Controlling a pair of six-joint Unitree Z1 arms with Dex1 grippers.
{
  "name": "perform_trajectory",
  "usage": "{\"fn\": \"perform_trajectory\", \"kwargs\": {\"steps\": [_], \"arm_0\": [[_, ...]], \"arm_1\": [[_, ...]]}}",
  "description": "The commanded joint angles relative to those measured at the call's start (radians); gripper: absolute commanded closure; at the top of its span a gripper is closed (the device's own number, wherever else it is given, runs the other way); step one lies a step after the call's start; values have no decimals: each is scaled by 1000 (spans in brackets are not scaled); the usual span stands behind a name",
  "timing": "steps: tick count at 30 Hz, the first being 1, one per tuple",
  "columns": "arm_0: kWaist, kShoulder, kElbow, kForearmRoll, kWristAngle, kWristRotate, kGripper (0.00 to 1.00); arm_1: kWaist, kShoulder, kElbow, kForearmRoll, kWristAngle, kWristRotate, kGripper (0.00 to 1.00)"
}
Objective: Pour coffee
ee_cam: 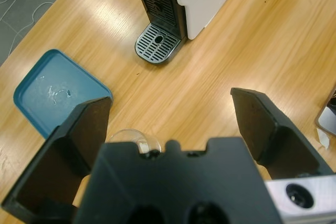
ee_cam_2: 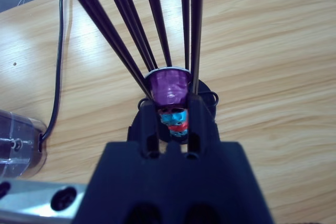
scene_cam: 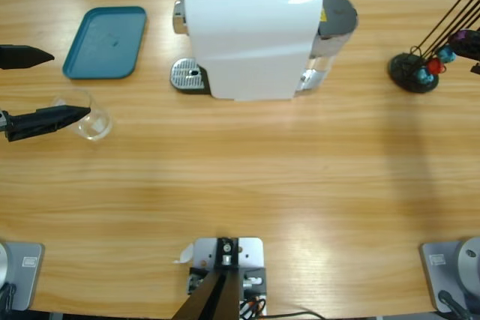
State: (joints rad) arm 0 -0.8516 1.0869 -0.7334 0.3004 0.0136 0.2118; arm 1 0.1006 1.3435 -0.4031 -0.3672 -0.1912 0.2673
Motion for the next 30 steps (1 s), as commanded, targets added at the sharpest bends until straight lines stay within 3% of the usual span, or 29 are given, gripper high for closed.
{"fn": "perform_trajectory", "kwargs": {"steps": [1, 6, 17, 25, 30], "arm_0": [[-8, 30, 39, -12, 16, -15, 0], [-9, 30, 46, -12, 16, -19, 0], [-9, 27, 56, -13, 36, -51, 0], [-9, 0, 67, -13, 103, -116, 0], [12, -64, 69, -11, 128, -120, 0]], "arm_1": [[-10, -20, -46, 91, -31, -3, 1000], [-10, -100, -161, 259, -83, 6, 1000], [63, -232, -367, 467, -63, -26, 1000], [372, -329, -448, 663, 167, -357, 1000], [643, -231, -507, 721, 237, -466, 1000]]}}
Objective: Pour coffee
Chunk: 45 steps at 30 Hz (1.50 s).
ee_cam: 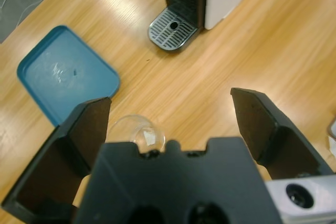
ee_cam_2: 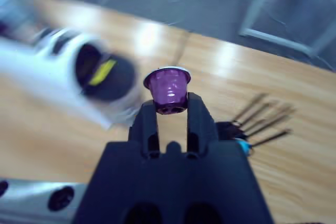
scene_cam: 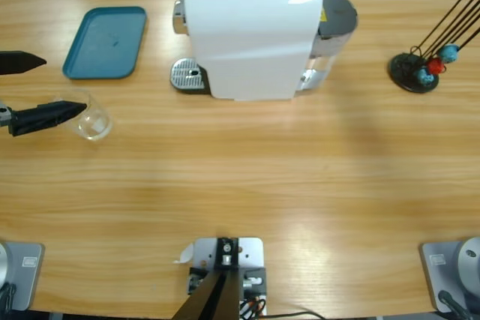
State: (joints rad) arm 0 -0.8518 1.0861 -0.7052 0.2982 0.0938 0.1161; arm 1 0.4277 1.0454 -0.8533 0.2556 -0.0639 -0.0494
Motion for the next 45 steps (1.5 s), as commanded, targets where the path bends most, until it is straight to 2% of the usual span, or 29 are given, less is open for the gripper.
{"fn": "perform_trajectory", "kwargs": {"steps": [1, 4, 9, 12, 15, 17, 23, 31, 45], "arm_0": [[26, -73, 42, -8, 59, -24, 0], [65, -74, 41, 5, 105, -22, 0], [89, -95, 43, 6, 103, -23, 0], [89, -103, 50, 6, 104, -24, 0], [89, -100, 49, 6, 104, -24, 0], [89, -97, 49, 5, 104, -24, 0], [89, -83, 56, 3, 104, -29, 0], [89, -78, 49, 1, 104, -39, 0], [89, -72, 69, 1, 103, -47, 0]], "arm_1": [[360, 113, -84, 100, 128, -185, 1000], [445, 269, -205, 102, 169, -291, 1000], [486, 530, -522, 197, 239, -395, 1000], [488, 646, -679, 241, 239, -435, 1000], [488, 721, -784, 272, 199, -487, 1000], [481, 745, -806, 272, 164, -508, 1000], [437, 810, -819, 268, 162, -549, 1000], [369, 846, -833, 252, 94, -567, 1000], [365, 879, -813, 254, 92, -567, 1000]]}}
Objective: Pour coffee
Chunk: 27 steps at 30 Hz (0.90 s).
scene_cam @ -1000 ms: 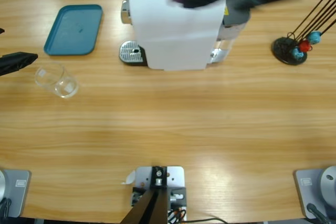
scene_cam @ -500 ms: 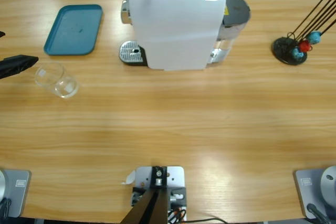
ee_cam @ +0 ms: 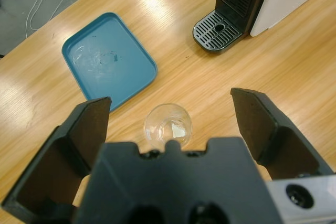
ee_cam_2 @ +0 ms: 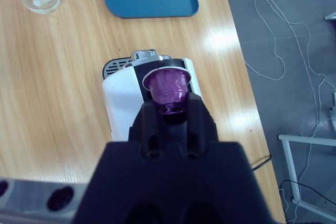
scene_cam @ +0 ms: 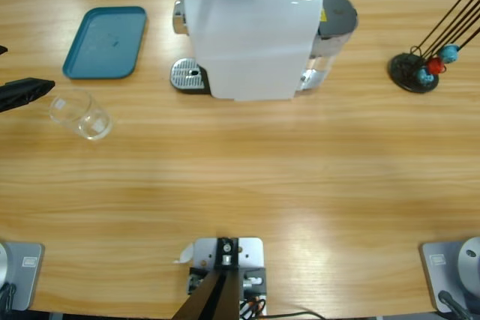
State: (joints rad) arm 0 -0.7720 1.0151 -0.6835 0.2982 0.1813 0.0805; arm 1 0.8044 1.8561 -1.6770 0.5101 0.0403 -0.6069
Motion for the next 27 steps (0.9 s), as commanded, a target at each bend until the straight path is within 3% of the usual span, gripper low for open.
{"fn": "perform_trajectory", "kwargs": {"steps": [1, 16, 17, 18, 20, 24, 27], "arm_0": [[10, -1, 49, 1, 15, -11, 0], [10, -2, 56, 1, 15, -13, 0], [10, -3, 56, 1, 15, -13, 0], [10, -4, 56, 1, 15, -13, 0], [10, -6, 56, 1, 15, -13, 0], [10, -7, 56, 1, 15, -13, 0], [10, -7, 58, 1, 15, -14, 0]], "arm_1": [[-11, 68, 11, 1, -13, -8, 1000], [-11, 67, 28, 5, -33, 16, 1000], [-11, 68, 31, 5, -34, 20, 897], [-10, 68, 35, 5, -34, 21, 682], [-10, 66, 39, 3, -41, 21, 445], [-9, 63, 39, 1, -49, 19, 259], [-7, 61, 40, 1, -54, 19, 208]]}}
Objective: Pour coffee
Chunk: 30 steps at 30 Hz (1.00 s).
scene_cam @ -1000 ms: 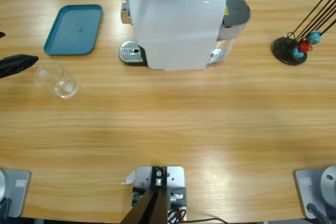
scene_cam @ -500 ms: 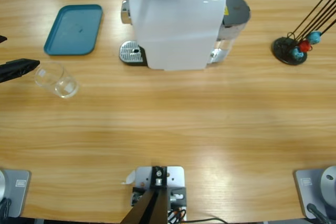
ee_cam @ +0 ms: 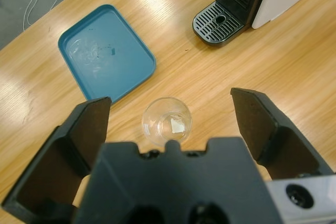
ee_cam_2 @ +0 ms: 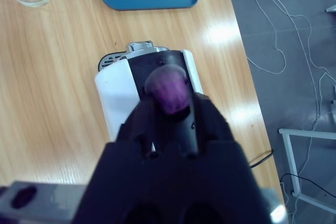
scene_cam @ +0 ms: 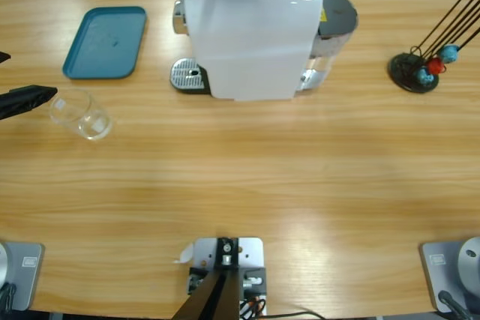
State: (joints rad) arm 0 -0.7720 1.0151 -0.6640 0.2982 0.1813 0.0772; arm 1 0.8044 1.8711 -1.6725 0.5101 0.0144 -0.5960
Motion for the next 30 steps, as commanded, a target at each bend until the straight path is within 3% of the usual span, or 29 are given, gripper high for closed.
{"fn": "perform_trajectory", "kwargs": {"steps": [1, 4, 5, 6, 7, 8, 9, 14, 23, 27, 30], "arm_0": [[10, -7, 40, 1, 15, -11, 0], [10, -6, 40, 0, 15, -11, 0], [10, -5, 40, -1, 15, -11, 0], [10, -4, 39, -2, 14, -12, 0], [10, -2, 40, -2, 12, -13, 0], [10, -1, 39, -4, 12, -13, 0], [10, -1, 38, -4, 11, -13, 0], [10, -14, 35, -5, 6, -13, 0], [10, -78, 11, -4, -14, -12, 0], [10, -79, -19, 23, -50, 4, 0], [10, -77, -41, 34, -55, 7, 0]], "arm_1": [[-6, 45, 36, -1, -27, 9, 200], [5, 31, 33, -2, -17, 10, 211], [17, 22, 27, -2, -5, 13, 278], [33, 11, 17, -2, 5, 22, 390], [51, -2, 9, -2, 20, 38, 586], [66, -16, 3, -2, 41, 66, 846], [80, -33, 1, -2, 56, 100, 1000], [153, -177, 78, -9, -18, 317, 1000], [223, -490, 474, -54, -358, 900, 1000], [212, -481, 519, -62, -542, 966, 1000], [110, -441, 467, -131, -592, 1040, 1000]]}}
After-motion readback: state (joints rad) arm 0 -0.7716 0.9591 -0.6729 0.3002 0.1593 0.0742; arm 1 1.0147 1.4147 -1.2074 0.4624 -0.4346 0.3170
